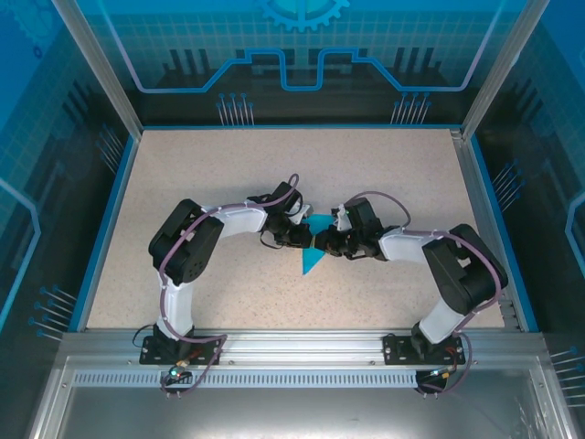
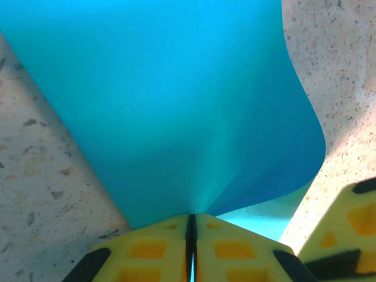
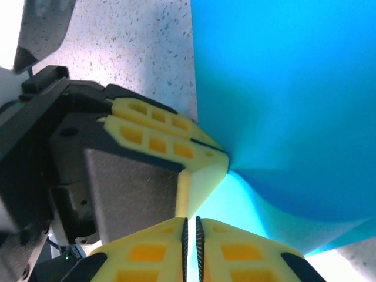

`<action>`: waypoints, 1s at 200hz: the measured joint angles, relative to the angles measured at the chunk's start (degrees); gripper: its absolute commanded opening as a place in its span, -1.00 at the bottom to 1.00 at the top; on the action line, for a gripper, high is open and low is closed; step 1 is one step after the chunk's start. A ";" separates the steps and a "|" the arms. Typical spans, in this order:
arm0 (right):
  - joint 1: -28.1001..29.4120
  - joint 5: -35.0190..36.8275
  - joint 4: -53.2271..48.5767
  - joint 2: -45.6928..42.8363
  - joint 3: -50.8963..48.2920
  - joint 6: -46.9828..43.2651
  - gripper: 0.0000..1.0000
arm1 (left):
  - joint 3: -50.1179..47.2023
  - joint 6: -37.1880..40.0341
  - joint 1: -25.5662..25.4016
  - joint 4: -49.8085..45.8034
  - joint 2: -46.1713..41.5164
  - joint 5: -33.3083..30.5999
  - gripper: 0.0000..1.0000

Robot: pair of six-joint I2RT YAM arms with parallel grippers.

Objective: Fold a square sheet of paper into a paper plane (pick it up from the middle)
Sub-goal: Third fold the triangle at the center of the table.

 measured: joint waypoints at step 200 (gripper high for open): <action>-6.25 -4.44 1.09 5.49 1.38 -3.23 -0.73 | 0.00 0.20 0.00 0.00 0.02 0.00 -0.76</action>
